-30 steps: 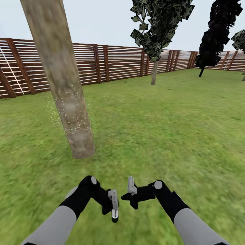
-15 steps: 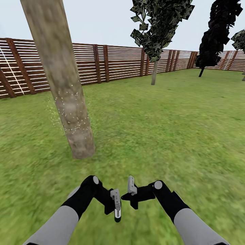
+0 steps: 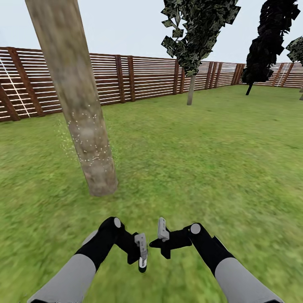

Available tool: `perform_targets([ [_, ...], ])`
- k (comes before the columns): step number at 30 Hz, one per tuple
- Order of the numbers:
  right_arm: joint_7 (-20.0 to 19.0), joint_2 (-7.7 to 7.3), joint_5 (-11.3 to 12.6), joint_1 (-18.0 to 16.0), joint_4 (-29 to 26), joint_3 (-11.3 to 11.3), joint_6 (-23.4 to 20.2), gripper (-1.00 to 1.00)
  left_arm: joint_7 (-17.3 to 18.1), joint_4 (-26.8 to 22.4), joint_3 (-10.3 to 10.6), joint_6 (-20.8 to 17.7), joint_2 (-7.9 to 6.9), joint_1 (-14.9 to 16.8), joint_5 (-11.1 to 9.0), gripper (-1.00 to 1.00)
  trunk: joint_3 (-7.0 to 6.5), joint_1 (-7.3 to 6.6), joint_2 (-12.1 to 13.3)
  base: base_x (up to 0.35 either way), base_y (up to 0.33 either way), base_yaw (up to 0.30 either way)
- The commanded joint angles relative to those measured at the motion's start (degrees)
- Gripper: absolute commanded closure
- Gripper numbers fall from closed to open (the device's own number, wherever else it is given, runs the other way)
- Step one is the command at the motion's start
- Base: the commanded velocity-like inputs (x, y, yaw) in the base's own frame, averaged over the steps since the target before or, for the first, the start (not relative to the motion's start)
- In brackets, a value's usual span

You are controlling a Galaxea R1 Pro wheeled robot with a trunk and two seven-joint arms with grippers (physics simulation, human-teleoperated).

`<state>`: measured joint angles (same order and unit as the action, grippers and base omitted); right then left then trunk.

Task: In the garden, pick up the pesticide atomizer on the floor and spray pesticide onto both trees until each tree trunk is fully covered.

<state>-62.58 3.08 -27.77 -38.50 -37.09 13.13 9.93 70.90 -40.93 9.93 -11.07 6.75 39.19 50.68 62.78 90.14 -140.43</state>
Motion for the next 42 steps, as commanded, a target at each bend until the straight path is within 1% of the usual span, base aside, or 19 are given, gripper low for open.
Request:
perform_targets([
  [1, 0.0, 0.0, 0.0, 0.0, 0.0, 0.0, 0.0, 1.0, 0.0, 0.0, -0.2, -0.2, -1.31, 0.6, 1.2, 1.0, 0.0, 0.0, 0.0, 0.0, 0.0, 0.0],
  [4, 0.0, -0.02, -0.1, 0.0, 0.0, 0.0, 0.0, 1.0, 0.1, 0.0, -1.0, -0.5, -5.62, 2.3, 1.7, 1.0, 0.0, 0.0, 0.0, 0.0, 0.0, 0.0],
  [7, 0.0, -0.08, -0.1, 0.0, 0.0, 0.0, 0.0, 1.0, 0.1, 0.0, -5.4, -0.6, -10.25, 3.3, 1.8, 1.0, 0.0, 0.0, 0.0, 0.0, 0.0, 0.0],
  [8, 0.0, -0.1, -0.1, 0.0, 0.1, -0.1, 0.1, -1.0, 0.3, 0.0, -9.3, -0.3, -12.97, 3.7, 1.5, 1.0, 0.0, 0.0, 0.0, 0.0, 0.0, 0.0],
  [9, 0.0, -0.22, 0.0, 0.0, 0.2, -0.2, 0.1, -1.0, 0.3, 0.0, -13.1, 0.1, -15.51, 3.5, 1.3, 1.0, 0.0, 0.0, 0.0, 0.0, 0.0, 0.0],
  [10, 0.7, -0.25, 0.0, 0.0, 0.2, -0.4, 0.1, -1.0, -0.6, 0.0, -15.3, 0.1, -16.23, 3.4, 1.3, 1.0, 0.0, 0.0, 0.0, 0.0, 0.0, 0.0],
  [13, 10.3, -0.71, 0.2, 0.3, 1.9, -1.1, 0.3, -1.0, -10.3, 1.0, -22.5, -0.1, -15.77, 2.3, 0.6, 1.0, 0.0, 0.0, 0.0, 0.0, 0.0, 0.0],
  [15, 25.5, -1.01, 0.4, 1.3, 8.4, -7.3, 0.7, -1.0, -22.8, 5.4, -30.1, 0.2, -15.06, 1.2, -2.9, 1.0, 0.0, 0.0, 0.0, 0.0, 0.0, 0.0],
  [16, 35.0, -1.13, 0.4, 2.5, 13.0, -14.5, 3.1, -1.0, -29.4, 7.9, -34.0, 1.1, -14.96, 0.4, -6.1, 1.0, 0.0, 0.0, 0.0, 0.0, 0.0, 0.0],
  [18, 49.4, -1.97, 0.3, 6.3, 19.1, -28.8, 16.1, -1.0, -41.0, 10.0, -37.9, 9.1, -14.84, -4.1, -11.7, 1.0, 0.0, 0.0, 0.0, 0.0, 0.0, 0.0],
  [19, 55.7, -3.4, 0.3, 10.4, 20.9, -34.2, 24.1, -1.0, -48.1, 11.0, -38.8, 15.2, -14.74, -8.0, -15.7, 1.0, 0.0, 0.0, 0.0, 0.0, 0.0, 0.0],
  [20, 58.7, -4.17, 0.4, 13.5, 21.6, -36.2, 29.4, -1.0, -52.6, 12.7, -39.1, 18.8, -14.66, -10.6, -19.1, 1.0, 0.0, 0.0, 0.0, 0.0, 0.0, 0.0],
  [23, 65.8, -4.9, 0.6, 23.3, 22.3, -38.6, 50.0, -1.0, -61.4, 23.8, -39.3, 33.1, -14.76, -14.1, -31.1, 1.0, 0.0, 0.0, 0.0, 0.0, 0.0, 0.0],
  [24, 67.7, -4.96, 0.9, 25.3, 22.3, -39.2, 50.1, -1.0, -62.4, 28.1, -39.4, 38.7, -14.95, -15.3, -33.0, 1.0, 0.0, 0.0, 0.0, 0.0, 0.0, 0.0],
  [25, 68.6, -4.93, 1.3, 26.3, 22.4, -39.5, 50.1, -1.0, -62.9, 30.3, -39.4, 42.9, -15.01, -17.1, -33.9, 1.0, 0.0, 0.0, 0.0, 0.0, 0.0, 0.0],
  [27, 68.9, -4.83, 1.6, 26.6, 23.5, -39.6, 50.1, -1.0, -63.1, 31.0, -39.4, 44.6, -14.88, -18.1, -34.3, 1.0, 0.0, 0.0, 0.0, 0.0, 0.0, 0.0],
  [29, 69.0, -3.22, 1.7, 26.7, 24.5, -39.5, 50.1, -1.0, -64.2, 31.3, -39.5, 45.1, -15.01, -18.5, -34.6, 1.0, 0.0, 0.0, 0.0, 0.0, 0.0, 0.0],
  [32, 68.7, -3.0, 1.4, 26.7, 25.0, -39.4, 50.1, -1.0, -68.5, 31.4, -39.4, 45.2, -14.93, -18.5, -35.9, 1.0, 0.0, 0.0, 0.0, 0.0, 0.0, 0.0],
  [42, 68.8, -3.06, 1.4, 26.7, 33.5, -39.4, 50.1, -1.0, -68.9, 31.6, -39.4, 45.2, -15.19, -18.5, -36.0, 1.0, 0.0, 0.0, 0.0, 0.0, 0.0, 0.0],
])
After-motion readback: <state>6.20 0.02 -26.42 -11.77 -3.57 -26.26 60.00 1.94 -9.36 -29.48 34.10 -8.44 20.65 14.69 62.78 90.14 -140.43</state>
